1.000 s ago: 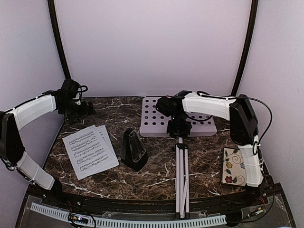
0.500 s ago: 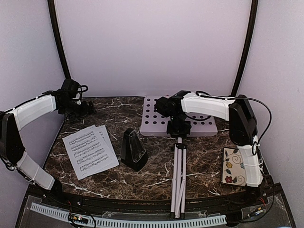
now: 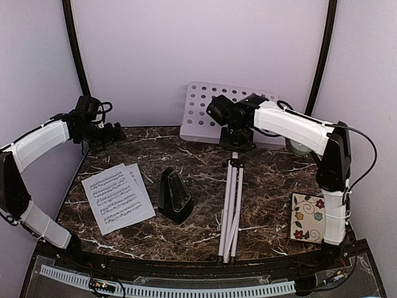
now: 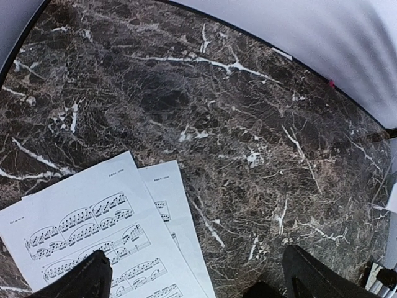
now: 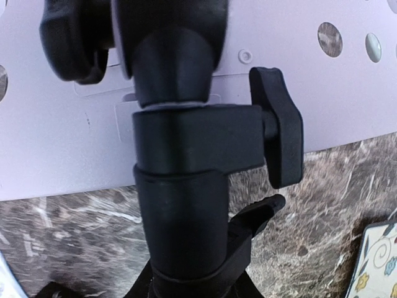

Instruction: Set up the instrument practice props

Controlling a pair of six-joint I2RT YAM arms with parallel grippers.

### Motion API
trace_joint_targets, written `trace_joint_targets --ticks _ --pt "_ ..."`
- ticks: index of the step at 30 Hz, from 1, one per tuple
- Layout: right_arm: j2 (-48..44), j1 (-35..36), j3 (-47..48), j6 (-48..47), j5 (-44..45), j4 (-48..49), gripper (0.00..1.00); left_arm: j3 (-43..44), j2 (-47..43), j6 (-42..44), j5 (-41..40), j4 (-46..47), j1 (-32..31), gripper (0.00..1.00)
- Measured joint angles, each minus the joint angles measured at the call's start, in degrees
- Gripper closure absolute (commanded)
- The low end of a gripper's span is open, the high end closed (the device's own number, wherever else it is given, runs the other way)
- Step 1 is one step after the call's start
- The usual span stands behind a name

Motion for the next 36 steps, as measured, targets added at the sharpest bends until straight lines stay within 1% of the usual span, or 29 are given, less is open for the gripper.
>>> trace_joint_targets --ticks 3,8,12,15,17,20,21,24,28,32,36 --pt "-3.91 0.00 1.36 -3.02 2.16 2.19 1.00 1.03 -1.53 0.26 0.46 0.48 0.00 0.01" --pt "-11.74 0.00 1.44 -11.10 5.46 8.17 1.00 1.44 -5.18 1.09 2.58 3.32 0.00 0.01" --pt "-16.90 -0.07 1.09 -18.23 6.88 14.38 1.00 1.44 -7.87 1.90 6.62 6.93 0.00 0.01" --pt "-21.14 -0.37 -2.34 -23.30 6.58 22.21 1.00 1.11 -9.66 2.73 11.63 11.13 0.00 0.01" --pt "-24.70 -0.76 -6.38 -25.77 4.90 27.98 1.00 -0.46 -11.47 3.08 15.74 15.80 0.00 0.02" --pt "-29.16 -1.70 -12.09 -28.55 1.18 35.32 1.00 -4.52 -14.47 3.04 21.62 22.84 -0.04 0.09" --pt "-30.16 -2.16 -13.49 -29.22 -0.20 37.22 1.00 -5.84 -15.19 2.75 23.58 25.09 -0.20 0.12" --pt "-31.43 -3.48 -15.85 -30.75 -4.46 42.32 1.00 -8.50 -15.78 2.97 28.30 30.69 -1.46 0.15" --pt "-31.32 -4.63 -16.68 -32.13 -11.41 47.15 1.00 -9.14 -14.36 6.03 33.38 33.79 -5.92 0.20" --pt "-31.08 -4.74 -16.68 -32.98 -17.51 50.90 1.00 -8.20 -10.58 10.40 37.88 34.93 -11.34 0.24" --pt "-30.42 -4.59 -16.68 -33.83 -21.22 54.58 1.00 -5.88 -5.29 13.16 37.64 35.98 -17.00 0.27"
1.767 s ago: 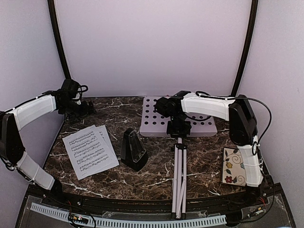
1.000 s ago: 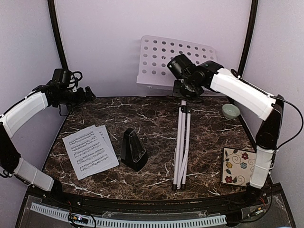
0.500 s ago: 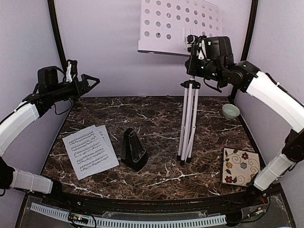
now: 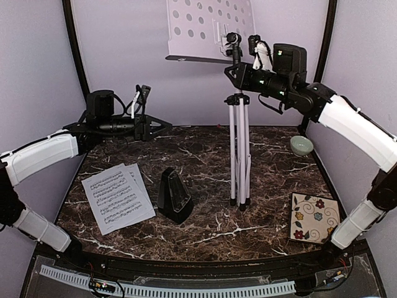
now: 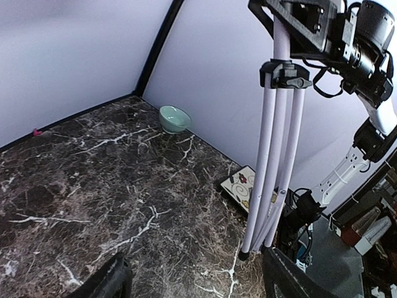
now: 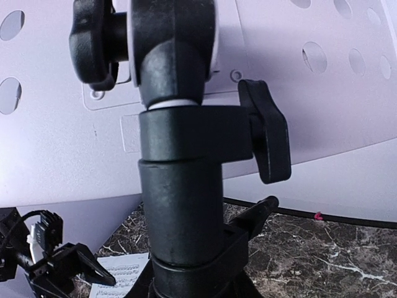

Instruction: Set up the instrument practice props

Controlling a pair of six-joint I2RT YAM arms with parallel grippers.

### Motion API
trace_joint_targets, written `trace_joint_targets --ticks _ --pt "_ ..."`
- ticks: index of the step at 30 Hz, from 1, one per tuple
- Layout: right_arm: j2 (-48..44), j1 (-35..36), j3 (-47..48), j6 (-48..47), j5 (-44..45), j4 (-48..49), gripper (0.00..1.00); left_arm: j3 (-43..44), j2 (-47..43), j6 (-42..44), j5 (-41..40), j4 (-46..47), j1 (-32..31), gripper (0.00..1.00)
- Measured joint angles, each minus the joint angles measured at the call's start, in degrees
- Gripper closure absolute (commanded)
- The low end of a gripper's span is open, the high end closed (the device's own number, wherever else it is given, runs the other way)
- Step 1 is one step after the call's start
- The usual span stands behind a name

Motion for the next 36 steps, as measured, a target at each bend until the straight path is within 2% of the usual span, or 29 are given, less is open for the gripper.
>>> trace_joint_targets --ticks 8,13,23,36 --pt "1.90 0.39 0.00 -1.07 -0.52 3.76 1.00 4.31 7.78 1.22 -7.58 4.37 -11.65 0.31" --pt "2.21 0.39 -1.14 -1.03 -0.07 7.23 1.00 7.30 13.00 0.48 -9.49 7.67 -16.39 0.36" --pt "2.21 0.61 -5.40 -1.31 2.12 12.98 1.00 14.69 20.63 0.81 -20.76 6.40 -19.91 0.47" --pt "2.21 1.75 -7.61 -2.71 5.97 14.64 1.00 22.71 26.05 1.90 -31.36 -0.31 -22.10 0.55"
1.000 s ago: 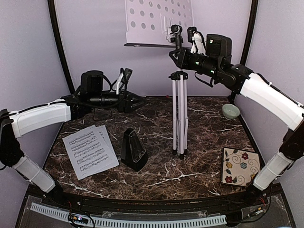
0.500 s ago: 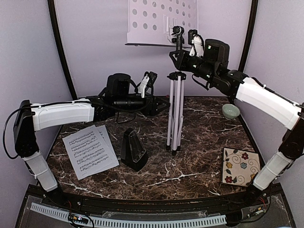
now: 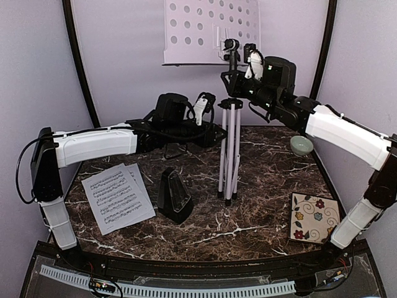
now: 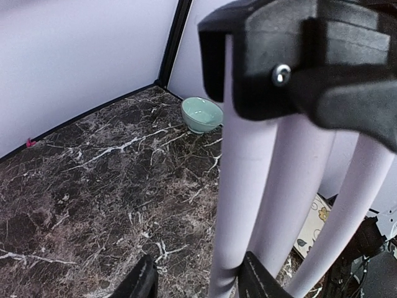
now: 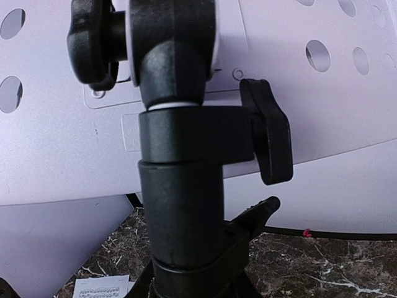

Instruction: Set up the instrument practice props

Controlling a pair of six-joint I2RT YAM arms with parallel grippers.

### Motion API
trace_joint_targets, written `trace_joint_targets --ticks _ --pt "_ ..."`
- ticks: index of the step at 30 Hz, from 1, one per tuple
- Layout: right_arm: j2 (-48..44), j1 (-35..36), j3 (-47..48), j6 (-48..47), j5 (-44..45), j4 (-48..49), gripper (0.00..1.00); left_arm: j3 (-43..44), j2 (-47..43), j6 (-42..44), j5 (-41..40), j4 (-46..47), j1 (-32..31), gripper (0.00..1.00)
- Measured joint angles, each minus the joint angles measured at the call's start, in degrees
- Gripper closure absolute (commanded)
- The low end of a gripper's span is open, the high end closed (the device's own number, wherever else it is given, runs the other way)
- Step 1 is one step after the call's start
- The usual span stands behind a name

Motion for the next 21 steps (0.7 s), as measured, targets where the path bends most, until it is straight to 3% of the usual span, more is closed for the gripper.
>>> trace_joint_targets --ticks 4,10,21 --pt "0.00 0.04 -0.28 -0.02 1.03 0.68 1.00 2.43 1.92 0.28 -2.14 -2.12 -0.61 0.55" --pt "0.00 0.04 -0.39 0.07 2.05 1.01 1.00 3.58 3.32 3.45 -3.65 -3.41 -1.27 0.64" --pt "-0.55 -0.09 -0.44 -0.04 3.72 0.46 1.00 3.54 3.34 18.62 -5.70 -2.16 -1.40 0.80"
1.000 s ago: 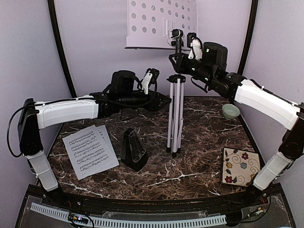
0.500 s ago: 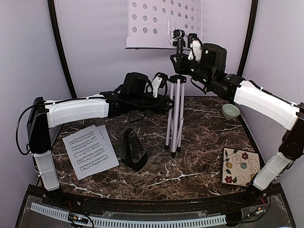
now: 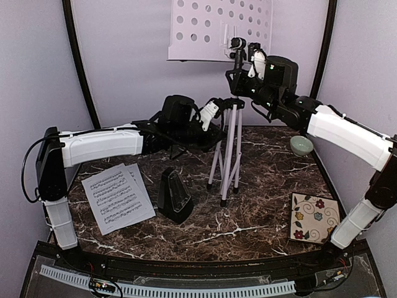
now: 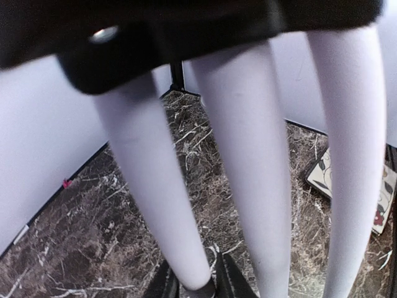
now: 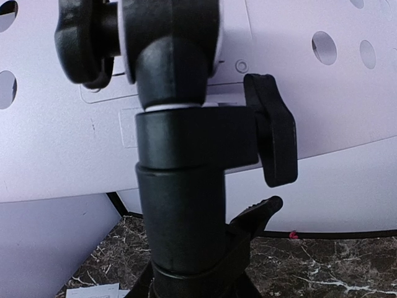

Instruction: Set up the instrument practice props

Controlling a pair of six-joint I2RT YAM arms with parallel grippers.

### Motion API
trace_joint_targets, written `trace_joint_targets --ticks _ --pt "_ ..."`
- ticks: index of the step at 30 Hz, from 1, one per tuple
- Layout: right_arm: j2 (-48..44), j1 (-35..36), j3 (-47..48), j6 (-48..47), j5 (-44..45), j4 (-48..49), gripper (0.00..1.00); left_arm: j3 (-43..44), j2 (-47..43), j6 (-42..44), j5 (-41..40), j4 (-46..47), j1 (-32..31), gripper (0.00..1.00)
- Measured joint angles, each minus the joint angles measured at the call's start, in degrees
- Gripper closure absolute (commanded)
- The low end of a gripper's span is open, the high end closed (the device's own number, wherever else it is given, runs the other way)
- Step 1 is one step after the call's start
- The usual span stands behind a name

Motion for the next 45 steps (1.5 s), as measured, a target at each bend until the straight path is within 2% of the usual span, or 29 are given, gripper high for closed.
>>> trace_joint_targets --ticks 7,19,26,30,34,36,38,42,45 --pt "-1.77 -0.15 0.00 -1.55 -0.92 -1.31 1.00 -2.58 0.28 12.22 -1.84 2.84 0.33 0.93" --pt "-5.77 -1.03 -1.51 -6.03 -5.05 -3.04 1.00 -7.02 2.49 29.94 -7.50 15.37 0.31 0.98" --pt "-12.39 -1.40 -12.11 -10.97 -7.37 1.31 1.00 -8.79 7.41 39.34 -11.08 23.54 0.57 0.97" --pt "-13.25 -1.44 -17.09 -12.68 -9.14 7.17 1.00 -10.95 9.07 40.92 -11.23 28.15 0.52 0.96" --pt "-13.22 -1.66 -19.45 -13.14 -10.27 12.41 1.00 -12.24 9.11 41.70 -11.80 31.17 0.61 0.91" --pt "-13.22 -1.66 -19.85 -13.29 -10.51 13.33 1.00 -12.46 9.11 41.83 -12.00 31.69 0.92 0.83" --pt "-13.11 -1.75 -19.87 -13.46 -10.75 13.57 1.00 -12.48 9.11 41.88 -12.07 31.74 1.01 0.70" --pt "-12.07 -1.97 -19.61 -13.75 -11.67 14.25 1.00 -12.48 9.11 44.09 -12.02 31.52 1.07 0.57" --pt "-10.36 -2.01 -18.62 -13.94 -12.46 14.60 1.00 -12.31 9.11 44.37 -11.54 30.64 1.22 0.51"
